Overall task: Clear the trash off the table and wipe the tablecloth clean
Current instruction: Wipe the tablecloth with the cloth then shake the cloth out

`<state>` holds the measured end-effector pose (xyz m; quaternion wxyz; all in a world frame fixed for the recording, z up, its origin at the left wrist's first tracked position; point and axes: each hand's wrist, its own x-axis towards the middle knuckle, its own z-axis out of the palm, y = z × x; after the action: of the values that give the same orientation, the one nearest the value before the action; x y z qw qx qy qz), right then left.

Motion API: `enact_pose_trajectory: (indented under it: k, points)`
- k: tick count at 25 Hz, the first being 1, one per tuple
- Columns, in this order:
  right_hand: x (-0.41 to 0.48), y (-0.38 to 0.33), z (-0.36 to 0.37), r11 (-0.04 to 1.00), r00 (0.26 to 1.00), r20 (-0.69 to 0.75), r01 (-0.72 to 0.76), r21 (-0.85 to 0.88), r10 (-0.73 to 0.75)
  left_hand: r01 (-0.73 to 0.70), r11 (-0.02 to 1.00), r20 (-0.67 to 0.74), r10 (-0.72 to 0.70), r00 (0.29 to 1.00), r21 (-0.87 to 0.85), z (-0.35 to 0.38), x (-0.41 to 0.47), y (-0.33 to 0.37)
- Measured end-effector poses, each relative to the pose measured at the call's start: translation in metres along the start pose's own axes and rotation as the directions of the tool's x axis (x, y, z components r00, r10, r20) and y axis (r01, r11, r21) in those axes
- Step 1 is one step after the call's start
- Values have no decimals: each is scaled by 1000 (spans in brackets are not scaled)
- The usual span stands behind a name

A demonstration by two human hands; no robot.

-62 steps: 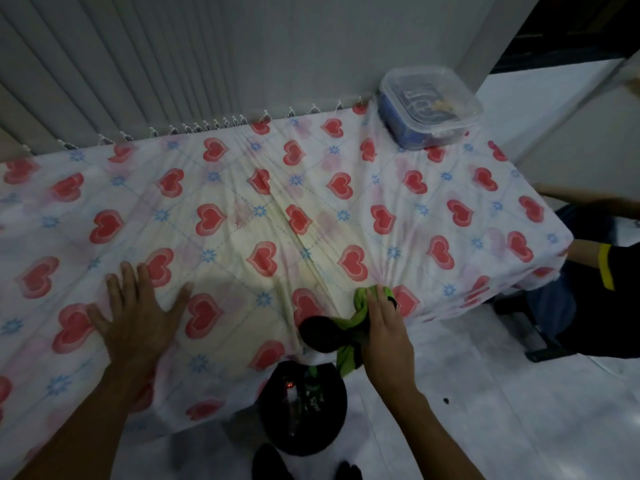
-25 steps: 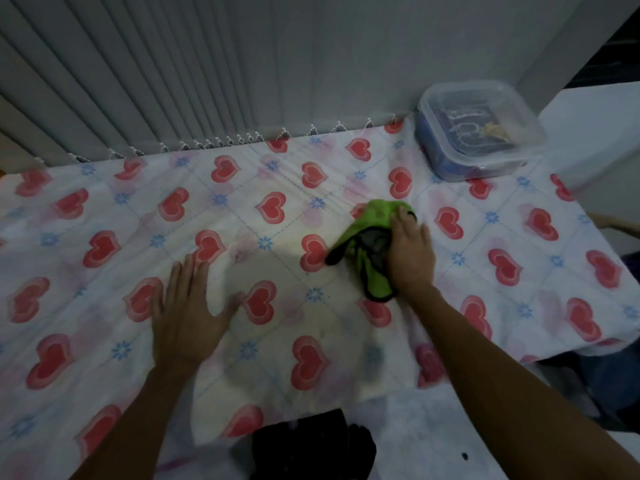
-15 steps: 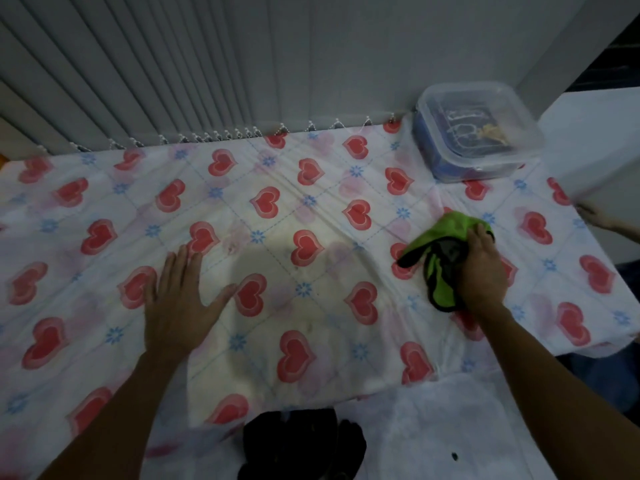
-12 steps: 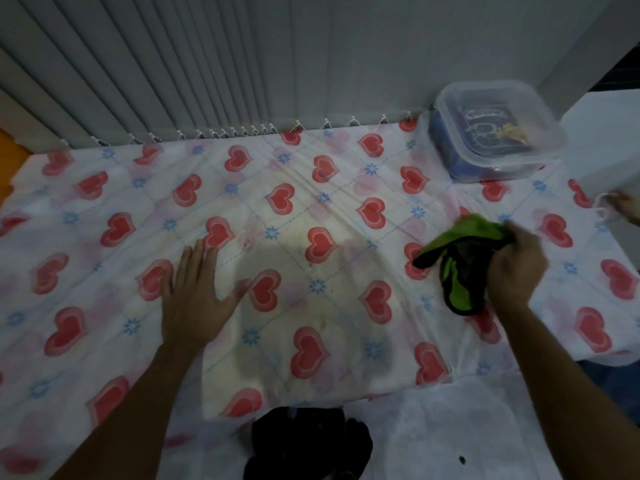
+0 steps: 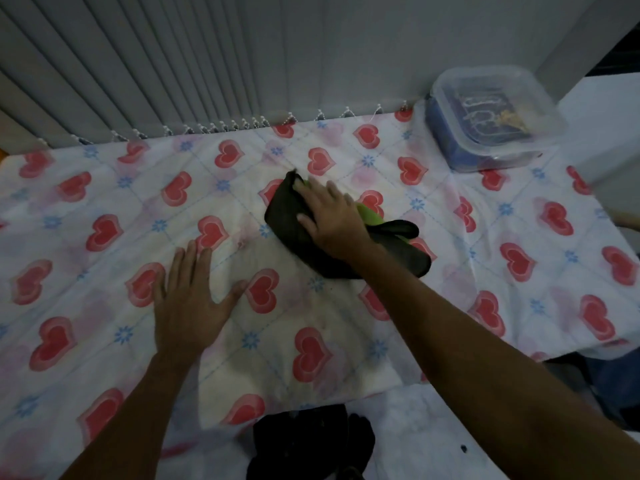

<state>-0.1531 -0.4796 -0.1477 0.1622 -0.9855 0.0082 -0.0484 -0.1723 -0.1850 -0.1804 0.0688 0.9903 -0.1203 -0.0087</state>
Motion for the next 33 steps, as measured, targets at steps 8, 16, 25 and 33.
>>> enact_pose_trajectory:
  k: [8,16,25,33]
  points:
    - [-6,92,5,943,966,-24,-258,-209,259,6,1000,3,-6,1000,19,-1,2,2]
    - [-86,212,-45,712,725,-212,-687,-147,655,19,999,-5,-18,1000,30,-4,2,8]
    - [-97,218,-44,678,690,-240,-721,-144,683,15,1000,-14,-15,1000,17,-5,-1,9]
    - [-103,218,-55,624,653,-260,-757,-196,711,26,1000,-2,-26,1000,16,-5,-2,6]
